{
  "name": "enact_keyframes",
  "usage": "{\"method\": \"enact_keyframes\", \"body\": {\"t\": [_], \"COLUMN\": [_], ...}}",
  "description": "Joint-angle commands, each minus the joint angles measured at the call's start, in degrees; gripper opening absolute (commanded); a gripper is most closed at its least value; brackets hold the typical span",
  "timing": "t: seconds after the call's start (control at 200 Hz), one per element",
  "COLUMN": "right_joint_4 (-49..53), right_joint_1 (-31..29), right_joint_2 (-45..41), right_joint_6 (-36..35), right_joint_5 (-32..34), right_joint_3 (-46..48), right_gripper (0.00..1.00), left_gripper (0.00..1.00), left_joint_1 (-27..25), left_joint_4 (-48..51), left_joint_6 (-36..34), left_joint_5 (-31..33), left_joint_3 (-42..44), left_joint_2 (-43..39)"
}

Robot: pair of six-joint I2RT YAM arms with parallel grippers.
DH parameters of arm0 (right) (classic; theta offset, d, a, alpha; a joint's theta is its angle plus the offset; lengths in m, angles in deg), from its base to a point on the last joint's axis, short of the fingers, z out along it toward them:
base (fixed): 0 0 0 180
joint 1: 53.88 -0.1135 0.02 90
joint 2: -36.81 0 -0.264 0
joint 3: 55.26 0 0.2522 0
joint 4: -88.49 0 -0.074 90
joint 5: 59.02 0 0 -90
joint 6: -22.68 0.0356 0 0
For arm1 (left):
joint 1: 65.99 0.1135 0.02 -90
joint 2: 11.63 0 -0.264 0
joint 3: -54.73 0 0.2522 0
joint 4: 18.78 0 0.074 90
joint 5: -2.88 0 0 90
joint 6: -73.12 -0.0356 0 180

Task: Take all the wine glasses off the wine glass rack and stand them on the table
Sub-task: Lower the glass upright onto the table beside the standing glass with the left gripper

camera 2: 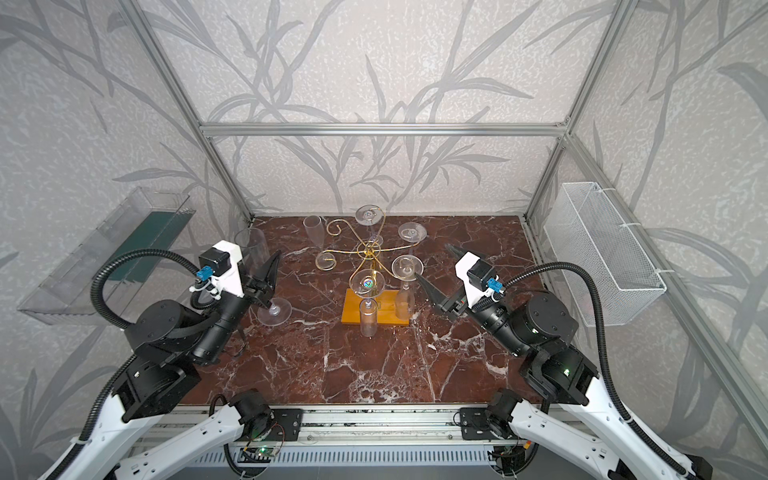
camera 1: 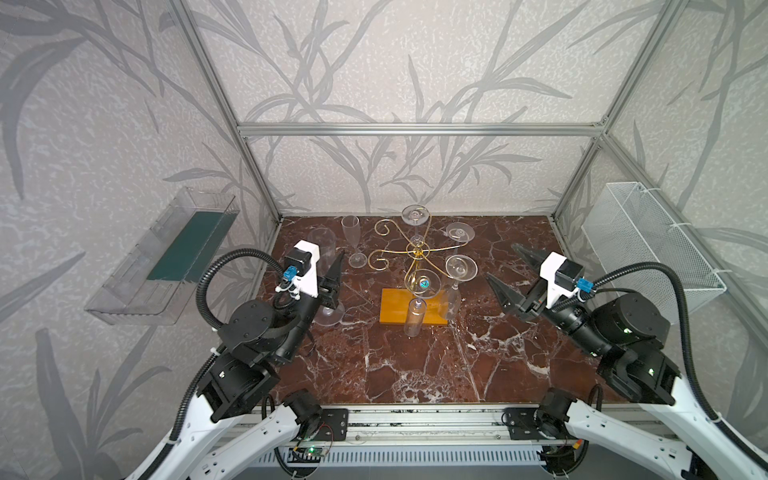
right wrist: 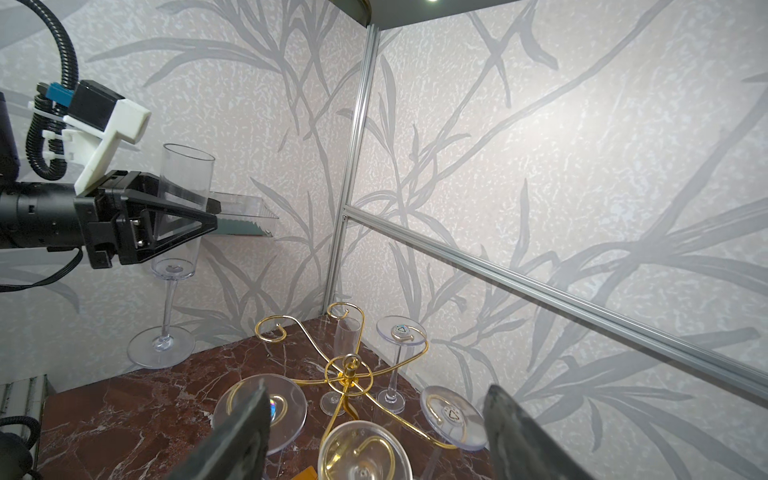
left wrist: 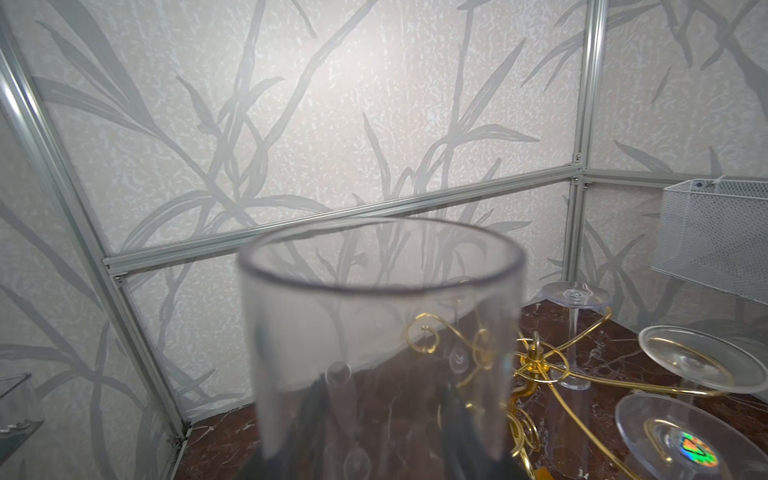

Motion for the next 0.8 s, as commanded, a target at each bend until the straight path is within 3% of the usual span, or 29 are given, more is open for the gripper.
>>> {"method": "enact_keyframes", "body": {"t": [0.0, 0.215, 0.32, 0.485, 0.795], "right_joint_4": [0.52, 2.96, 4.03, 4.80, 4.44], "right_joint_1": [-0.26, -0.25, -0.29, -0.25, -0.24], "right_joint_2": [-1.02, -3.22, -4.58, -5.95, -6.05], "right_joint_6": [0.01, 0.04, 0.16, 0.18, 1.40], "right_joint_5": [1.35, 2.99, 4.45, 7.25, 11.09], "right_joint_3": [0.23, 0.58, 1.39, 3.05, 6.61], "right_gripper": [0.79, 0.79, 0.79, 0.79, 0.80], "left_gripper": [0.39, 0.39, 0.39, 0.39, 0.39], "left_joint_1": [4.95, 21.69, 27.01, 28.82, 28.84], "left_joint_4": [-4.41, -13.25, -20.26, -40.12, -61.65], "left_joint_6": [2.99, 14.20, 17.21, 16.09, 10.65], "left_joint_5": [-2.58, -18.31, -23.42, -23.63, -22.17], "left_joint_3": [1.93, 8.28, 12.19, 21.13, 23.76], "left_joint_2": [1.20, 6.96, 10.93, 16.92, 35.52]}}
